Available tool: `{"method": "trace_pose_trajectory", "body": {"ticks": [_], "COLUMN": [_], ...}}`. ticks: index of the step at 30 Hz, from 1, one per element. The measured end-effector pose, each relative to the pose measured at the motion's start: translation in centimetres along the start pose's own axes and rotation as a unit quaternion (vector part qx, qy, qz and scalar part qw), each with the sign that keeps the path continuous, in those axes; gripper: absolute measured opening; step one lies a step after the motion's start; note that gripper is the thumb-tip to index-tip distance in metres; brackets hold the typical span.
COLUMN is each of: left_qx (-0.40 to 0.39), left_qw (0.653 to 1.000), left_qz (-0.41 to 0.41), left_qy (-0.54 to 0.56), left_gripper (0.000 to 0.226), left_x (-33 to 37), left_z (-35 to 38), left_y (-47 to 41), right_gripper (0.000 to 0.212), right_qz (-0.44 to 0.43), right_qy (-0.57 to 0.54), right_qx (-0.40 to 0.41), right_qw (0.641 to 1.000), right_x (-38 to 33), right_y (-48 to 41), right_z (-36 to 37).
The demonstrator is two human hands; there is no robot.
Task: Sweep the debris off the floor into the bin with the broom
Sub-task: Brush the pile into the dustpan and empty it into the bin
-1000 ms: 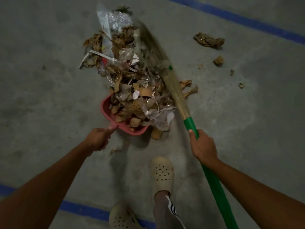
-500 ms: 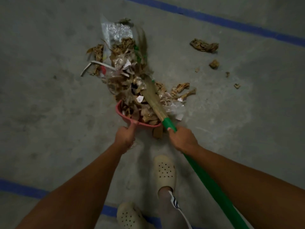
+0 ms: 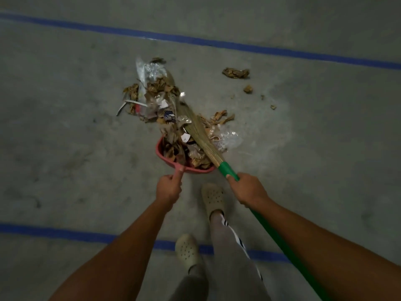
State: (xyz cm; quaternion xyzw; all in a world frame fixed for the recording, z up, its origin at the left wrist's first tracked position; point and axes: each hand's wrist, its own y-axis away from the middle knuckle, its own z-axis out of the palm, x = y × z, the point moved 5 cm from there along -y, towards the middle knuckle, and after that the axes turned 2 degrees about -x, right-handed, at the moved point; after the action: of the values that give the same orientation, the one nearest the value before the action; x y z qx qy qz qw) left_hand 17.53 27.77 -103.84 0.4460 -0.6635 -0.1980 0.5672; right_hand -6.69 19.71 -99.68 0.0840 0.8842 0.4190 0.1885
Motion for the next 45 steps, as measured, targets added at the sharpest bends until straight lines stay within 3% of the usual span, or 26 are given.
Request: {"method": "trace_pose_trajectory", "body": {"ticks": [3,8,15,21,28,36,45], "left_qx": [-0.001,0.002,-0.007,-0.031,-0.051,-0.119,-0.228], "left_qw": [1.000,0.998,0.994,0.987,0.974,0.955,0.903], "left_qz": [0.010,0.051,0.091,0.135,0.188,0.238,0.302], "left_qy": [-0.006,-0.033,-0.061,-0.086,-0.112,-0.128,-0.204], "left_gripper": [0.070,0.072,0.071,0.070,0.066,0.060,0.060], "left_x": [1.8,4.5,4.4,4.8,5.2,3.9,2.9], "left_z": [-2.3,-6.3,-9.3,-7.7,-0.7,12.1,29.0], "left_y": [7.5,19.9,31.7,38.5,44.4,53.6,63.3], "right_gripper": [0.041,0.044,0.045,0.045,0.045,0.045,0.043], "right_qz": [-0.014,-0.010,-0.010,-0.001,0.005,0.045,0.137], "right_qy": [-0.028,-0.063,-0.093,-0.120,-0.175,-0.240,-0.314], "right_qx": [0.015,0.046,0.072,0.107,0.168,0.227,0.312], "right_qw": [0.999,0.997,0.993,0.987,0.970,0.943,0.886], "right_x": [-0.1,0.8,3.9,8.5,17.4,31.7,48.8], "right_y": [8.4,22.4,34.8,41.6,46.7,53.8,63.0], "right_z": [-2.3,-4.9,-5.6,-6.9,-8.4,-10.3,-11.5]}}
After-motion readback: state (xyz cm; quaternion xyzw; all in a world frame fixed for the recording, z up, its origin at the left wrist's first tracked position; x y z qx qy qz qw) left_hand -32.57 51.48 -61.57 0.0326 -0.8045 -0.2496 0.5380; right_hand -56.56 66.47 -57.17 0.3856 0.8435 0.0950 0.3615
